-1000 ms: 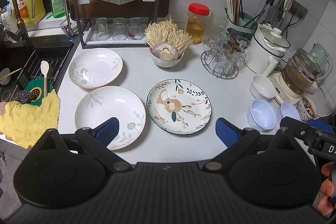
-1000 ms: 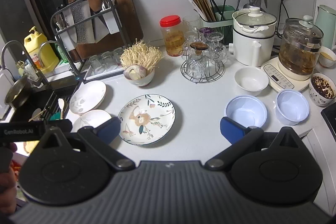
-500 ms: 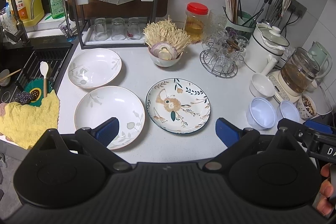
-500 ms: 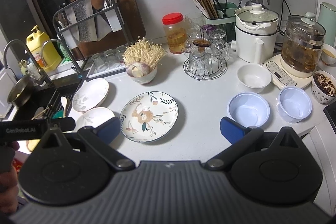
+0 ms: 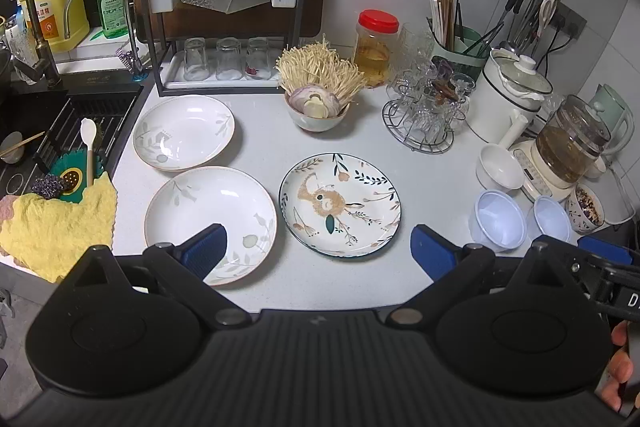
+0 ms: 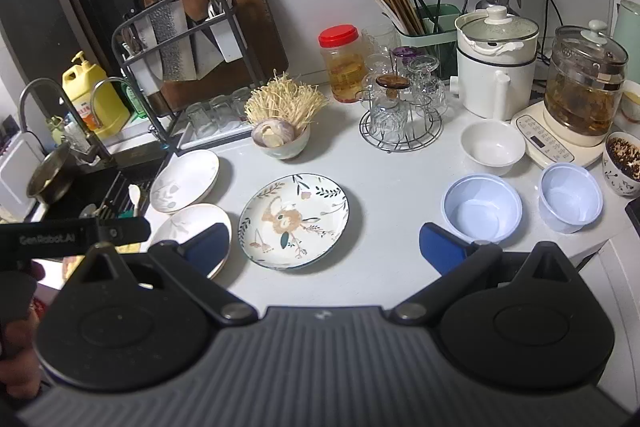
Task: Organize plates and bowls
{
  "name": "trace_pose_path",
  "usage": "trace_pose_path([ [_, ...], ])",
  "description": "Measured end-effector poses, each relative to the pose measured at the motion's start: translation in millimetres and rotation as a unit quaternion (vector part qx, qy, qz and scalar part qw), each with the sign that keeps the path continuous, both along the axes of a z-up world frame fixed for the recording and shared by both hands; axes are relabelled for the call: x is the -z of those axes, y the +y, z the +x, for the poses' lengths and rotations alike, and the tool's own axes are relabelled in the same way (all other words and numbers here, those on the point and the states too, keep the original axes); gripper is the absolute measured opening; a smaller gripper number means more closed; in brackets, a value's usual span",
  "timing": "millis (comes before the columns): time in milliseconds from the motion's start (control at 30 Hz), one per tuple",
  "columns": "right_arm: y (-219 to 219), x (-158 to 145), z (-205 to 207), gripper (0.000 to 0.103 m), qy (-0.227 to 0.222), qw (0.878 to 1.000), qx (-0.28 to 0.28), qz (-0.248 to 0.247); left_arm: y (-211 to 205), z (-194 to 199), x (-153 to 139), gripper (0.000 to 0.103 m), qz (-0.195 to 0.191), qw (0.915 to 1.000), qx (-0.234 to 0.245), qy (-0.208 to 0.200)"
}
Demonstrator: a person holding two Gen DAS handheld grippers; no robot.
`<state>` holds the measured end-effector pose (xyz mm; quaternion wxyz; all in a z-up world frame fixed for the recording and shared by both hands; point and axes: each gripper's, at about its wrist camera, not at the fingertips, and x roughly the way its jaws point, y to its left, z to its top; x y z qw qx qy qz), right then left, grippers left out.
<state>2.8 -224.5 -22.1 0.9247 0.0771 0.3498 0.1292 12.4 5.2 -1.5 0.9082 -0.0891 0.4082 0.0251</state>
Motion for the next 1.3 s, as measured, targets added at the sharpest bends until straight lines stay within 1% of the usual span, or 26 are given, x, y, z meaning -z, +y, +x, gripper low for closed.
trace_pose_path([
  [200,-6.8,2.2,-0.5,0.103,0.008,1.0,0.007,0.003,-5.5,1.2,-1.4,0.1,0.001,1.0,0.001,0.003],
  [400,-11.6,1.4,-4.9,0.103,0.002,1.0,0.003,0.006,-9.1,-3.2,-1.9,0.1,0.002,1.0,-0.003,0.006],
  [533,-15.3,2.8,-4.4,0.103,0.004,1.0,-0.006,0.017,-13.1,-3.2,-1.9,0.1,0.002,1.0,-0.002,0.008],
  [900,-27.5,3.4,-4.7,0.103,-0.006,0.999,-0.01,0.037,-26.8,-5.6,-2.2,0.1,-0.002,1.0,-0.002,0.003],
  [1033,-29.6,4.4,-6.0,0.103,-0.006,0.999,-0.017,0.034,-32.6,-9.8,-2.3,0.1,0.011,0.9998,-0.016,-0.004],
  [1100,-31.4,5.5,-7.3,0.103,-0.007,0.999,-0.025,0.035,-35.1,-14.8,-4.6,0.1,0.029,0.9989,-0.033,-0.015],
  [1167,-33.7,6.4,-9.3,0.103,-0.011,0.999,-0.028,0.035,-37.5,-17.8,-6.3,0.1,0.039,0.9983,-0.038,-0.017],
  [1300,-40.9,8.6,-12.4,0.103,-0.017,0.998,-0.033,0.04,-37.7,-22.5,-4.4,0.1,0.029,0.9984,-0.049,-0.005],
])
